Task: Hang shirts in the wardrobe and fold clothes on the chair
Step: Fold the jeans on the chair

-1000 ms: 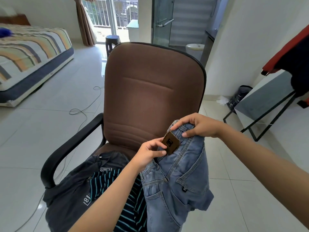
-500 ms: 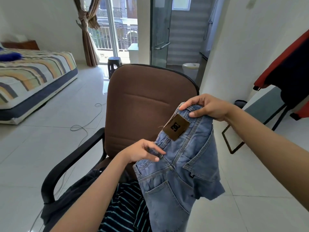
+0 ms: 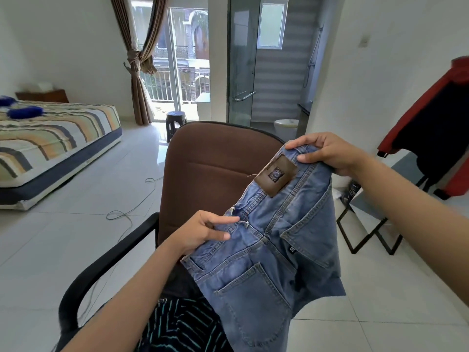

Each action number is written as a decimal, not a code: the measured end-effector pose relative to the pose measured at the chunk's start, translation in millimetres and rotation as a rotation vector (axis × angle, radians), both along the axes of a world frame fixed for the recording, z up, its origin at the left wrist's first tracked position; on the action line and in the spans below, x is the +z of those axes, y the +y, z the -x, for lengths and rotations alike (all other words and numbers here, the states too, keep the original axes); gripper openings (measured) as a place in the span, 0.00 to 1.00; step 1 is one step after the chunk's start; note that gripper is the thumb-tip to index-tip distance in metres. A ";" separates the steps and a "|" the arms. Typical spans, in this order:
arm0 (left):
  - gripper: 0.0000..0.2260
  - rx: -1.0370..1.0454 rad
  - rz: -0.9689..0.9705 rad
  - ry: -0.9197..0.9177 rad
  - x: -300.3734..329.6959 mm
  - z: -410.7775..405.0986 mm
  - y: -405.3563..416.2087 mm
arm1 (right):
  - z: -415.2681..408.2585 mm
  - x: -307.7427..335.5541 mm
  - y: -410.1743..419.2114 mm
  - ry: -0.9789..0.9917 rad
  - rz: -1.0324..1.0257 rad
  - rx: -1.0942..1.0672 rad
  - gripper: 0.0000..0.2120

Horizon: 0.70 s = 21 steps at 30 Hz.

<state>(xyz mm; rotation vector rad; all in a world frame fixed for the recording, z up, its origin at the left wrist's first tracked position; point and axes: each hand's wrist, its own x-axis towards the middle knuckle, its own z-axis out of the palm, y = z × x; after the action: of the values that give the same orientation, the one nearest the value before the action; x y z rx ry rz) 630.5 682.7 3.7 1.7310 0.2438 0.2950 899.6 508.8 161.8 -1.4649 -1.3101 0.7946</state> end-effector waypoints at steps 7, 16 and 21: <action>0.15 -0.034 -0.183 0.039 1.0 -2.9 10.9 | 32.2 44.9 -19.0 -0.059 -0.103 -0.071 0.19; 0.16 -0.087 -0.383 0.128 32.9 14.6 57.4 | 46.8 78.8 -44.1 -0.143 -0.194 -0.273 0.18; 0.17 -0.168 -0.016 0.127 71.2 23.2 67.5 | 56.1 81.0 -55.3 -0.239 -0.286 -0.543 0.19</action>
<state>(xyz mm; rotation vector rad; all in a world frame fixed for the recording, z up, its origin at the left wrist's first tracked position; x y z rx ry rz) 607.3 750.3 74.9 1.7758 0.1871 0.0643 843.5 453.5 242.8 -1.6044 -1.0620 0.0772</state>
